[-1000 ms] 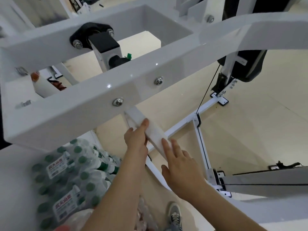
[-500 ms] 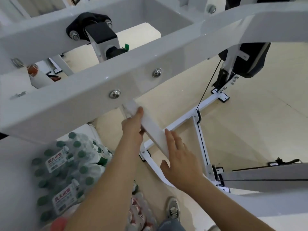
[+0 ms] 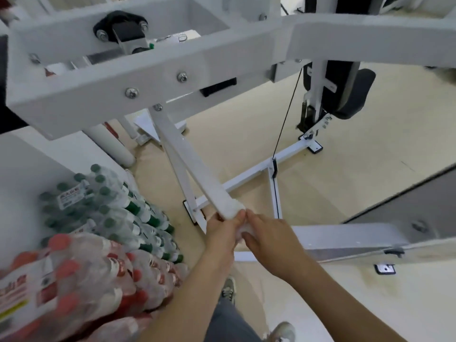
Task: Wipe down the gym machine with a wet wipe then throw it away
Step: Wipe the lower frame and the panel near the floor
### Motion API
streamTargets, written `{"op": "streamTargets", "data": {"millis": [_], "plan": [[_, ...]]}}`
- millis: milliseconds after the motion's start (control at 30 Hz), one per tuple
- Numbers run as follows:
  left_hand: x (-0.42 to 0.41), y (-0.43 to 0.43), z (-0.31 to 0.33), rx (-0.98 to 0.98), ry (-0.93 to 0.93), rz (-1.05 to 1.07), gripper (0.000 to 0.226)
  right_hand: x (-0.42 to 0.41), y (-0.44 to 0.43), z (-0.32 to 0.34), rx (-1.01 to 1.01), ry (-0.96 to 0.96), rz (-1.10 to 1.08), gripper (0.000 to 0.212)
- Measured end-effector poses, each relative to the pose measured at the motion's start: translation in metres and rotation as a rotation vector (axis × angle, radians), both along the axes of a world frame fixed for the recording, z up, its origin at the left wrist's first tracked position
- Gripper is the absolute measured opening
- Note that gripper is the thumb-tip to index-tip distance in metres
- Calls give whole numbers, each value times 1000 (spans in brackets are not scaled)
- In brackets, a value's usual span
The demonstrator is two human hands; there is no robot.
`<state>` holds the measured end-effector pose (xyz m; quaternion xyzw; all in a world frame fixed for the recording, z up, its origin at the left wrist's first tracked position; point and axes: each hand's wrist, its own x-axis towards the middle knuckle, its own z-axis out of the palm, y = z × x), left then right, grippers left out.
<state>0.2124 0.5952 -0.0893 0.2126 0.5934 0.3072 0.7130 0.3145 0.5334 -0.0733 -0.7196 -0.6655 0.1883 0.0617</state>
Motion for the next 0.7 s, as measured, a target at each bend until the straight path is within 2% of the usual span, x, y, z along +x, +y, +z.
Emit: {"op": "streamTargets", "data": {"millis": [100, 167, 267, 334, 400, 467, 600, 634, 700], "plan": [[16, -45, -4, 14, 3, -35, 42, 27, -38, -8, 187, -105, -17, 44], [31, -72, -5, 0, 38, -97, 41, 51, -60, -16, 231, -153, -27, 40], [56, -107, 9, -94, 78, -241, 26, 95, -89, -24, 241, -212, -65, 55], [67, -126, 26, -87, 162, -417, 27, 126, -107, -23, 235, -260, -133, 57], [68, -137, 34, 224, 401, -647, 21, 149, -127, -26, 250, -331, -177, 51], [72, -136, 40, 699, 634, -793, 14, 161, -145, -26, 240, -368, -227, 55], [130, -117, 20, 1580, 856, -1064, 54, 163, -158, -28, 229, -338, -309, 60], [148, -114, 12, 1668, 901, -1180, 63, 162, -158, -27, 231, -321, -341, 60], [177, -108, 4, 1637, 950, -1398, 66, 157, -161, -25, 255, -286, -393, 58]]}}
